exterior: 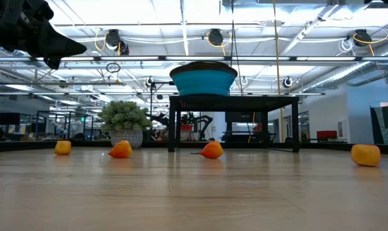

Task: Pick & Place Fruit
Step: Put the orange into the blue strainer bowl on the shelf

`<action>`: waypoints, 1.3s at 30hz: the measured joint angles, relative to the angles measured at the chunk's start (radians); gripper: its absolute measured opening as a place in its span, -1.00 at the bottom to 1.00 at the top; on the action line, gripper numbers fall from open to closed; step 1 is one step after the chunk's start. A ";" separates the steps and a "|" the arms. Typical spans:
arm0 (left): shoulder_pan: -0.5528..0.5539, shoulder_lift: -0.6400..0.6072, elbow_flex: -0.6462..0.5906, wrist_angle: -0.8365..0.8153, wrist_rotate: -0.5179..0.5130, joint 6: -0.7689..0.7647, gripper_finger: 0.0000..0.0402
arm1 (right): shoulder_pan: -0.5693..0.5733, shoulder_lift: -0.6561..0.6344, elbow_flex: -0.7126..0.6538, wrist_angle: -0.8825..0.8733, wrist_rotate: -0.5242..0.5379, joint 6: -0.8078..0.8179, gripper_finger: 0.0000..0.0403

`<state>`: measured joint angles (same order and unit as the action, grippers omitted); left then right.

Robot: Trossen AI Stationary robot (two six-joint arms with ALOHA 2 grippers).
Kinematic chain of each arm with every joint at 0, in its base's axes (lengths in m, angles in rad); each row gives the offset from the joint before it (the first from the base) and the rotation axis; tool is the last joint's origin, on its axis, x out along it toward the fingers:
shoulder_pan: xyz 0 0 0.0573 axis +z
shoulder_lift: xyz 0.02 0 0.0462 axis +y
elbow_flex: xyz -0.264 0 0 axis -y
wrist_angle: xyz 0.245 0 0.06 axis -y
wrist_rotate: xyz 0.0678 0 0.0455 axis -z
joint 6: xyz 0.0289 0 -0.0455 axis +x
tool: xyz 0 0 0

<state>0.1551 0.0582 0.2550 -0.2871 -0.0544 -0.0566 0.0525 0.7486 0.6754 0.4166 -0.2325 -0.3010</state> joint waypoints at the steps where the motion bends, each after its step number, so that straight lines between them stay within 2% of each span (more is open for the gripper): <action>1: 0.000 0.000 0.000 0.000 0.000 0.000 -0.89 | 0.000 0.000 0.000 -0.002 0.025 0.025 -0.23; 6: 0.000 0.000 0.000 0.000 0.000 0.000 -0.89 | 0.000 0.030 0.000 -0.016 0.219 0.185 -0.23; 14: 0.000 0.000 0.000 0.000 0.000 0.000 -0.89 | -0.015 0.159 0.000 -0.031 0.361 0.210 -0.23; 20: 0.000 0.000 0.000 0.000 0.000 0.000 -0.89 | -0.081 0.256 0.037 -0.055 0.364 0.215 -0.23; 31: 0.000 0.000 0.000 0.000 0.000 0.000 -0.89 | -0.227 0.431 0.316 -0.344 0.362 0.194 -0.23; 39: 0.000 0.000 0.000 0.000 0.000 0.000 -0.89 | -0.338 0.553 0.454 -0.362 0.360 0.107 -0.23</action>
<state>0.1555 0.0586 0.2550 -0.2867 -0.0544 -0.0563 -0.2853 1.3012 1.1289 0.0544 0.1272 -0.1941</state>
